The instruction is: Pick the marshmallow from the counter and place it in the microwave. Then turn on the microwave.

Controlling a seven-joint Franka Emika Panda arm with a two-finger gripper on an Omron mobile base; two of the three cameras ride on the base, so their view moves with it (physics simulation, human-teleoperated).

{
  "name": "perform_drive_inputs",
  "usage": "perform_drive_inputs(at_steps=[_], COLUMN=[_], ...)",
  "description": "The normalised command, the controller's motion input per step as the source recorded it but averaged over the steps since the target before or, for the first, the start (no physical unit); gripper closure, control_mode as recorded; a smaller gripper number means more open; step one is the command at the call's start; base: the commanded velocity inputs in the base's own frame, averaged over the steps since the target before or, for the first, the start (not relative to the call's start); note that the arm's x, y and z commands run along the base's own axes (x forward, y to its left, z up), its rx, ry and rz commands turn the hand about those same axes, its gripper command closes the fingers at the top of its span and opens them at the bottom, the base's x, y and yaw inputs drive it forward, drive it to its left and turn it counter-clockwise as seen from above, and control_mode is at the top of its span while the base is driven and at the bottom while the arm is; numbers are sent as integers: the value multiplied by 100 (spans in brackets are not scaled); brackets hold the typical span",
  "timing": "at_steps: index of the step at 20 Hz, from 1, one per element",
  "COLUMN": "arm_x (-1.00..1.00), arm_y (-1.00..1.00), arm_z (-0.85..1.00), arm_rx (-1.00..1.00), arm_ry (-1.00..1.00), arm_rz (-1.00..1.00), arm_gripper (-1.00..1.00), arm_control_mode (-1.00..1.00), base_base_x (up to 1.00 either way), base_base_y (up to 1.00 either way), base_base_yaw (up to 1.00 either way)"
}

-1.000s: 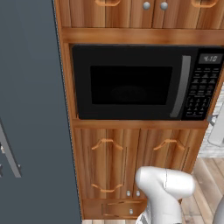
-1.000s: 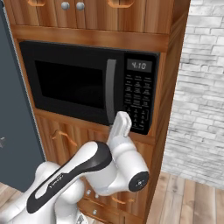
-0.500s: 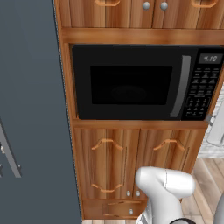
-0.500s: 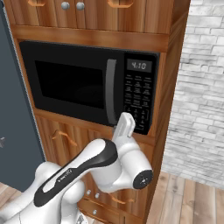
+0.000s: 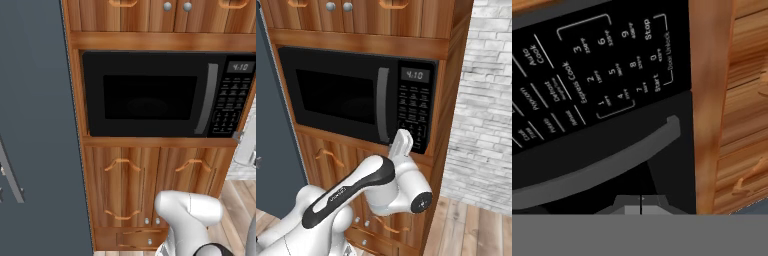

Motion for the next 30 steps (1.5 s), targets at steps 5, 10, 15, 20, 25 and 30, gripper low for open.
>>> perform_drive_inputs(at_steps=[5,10,15,20,25,30], arm_x=[19,15,13,14,12,10], arm_y=[-4,-6,-7,-4,-1,-1], arm_z=[-12,-6,-4,-8,-13,-10], arm_rx=[0,0,0,0,0,0], arm_ry=[1,0,0,0,0,0], arm_rz=[0,0,-1,-1,-1,-1], arm_gripper=[100,100,100,100,100,100], arm_control_mode=[-100,-100,-100,-100,-100,-100], base_base_x=[0,0,0,0,0,0], base_base_y=[0,0,0,0,0,0], base_base_yaw=[0,0,0,0,0,0])
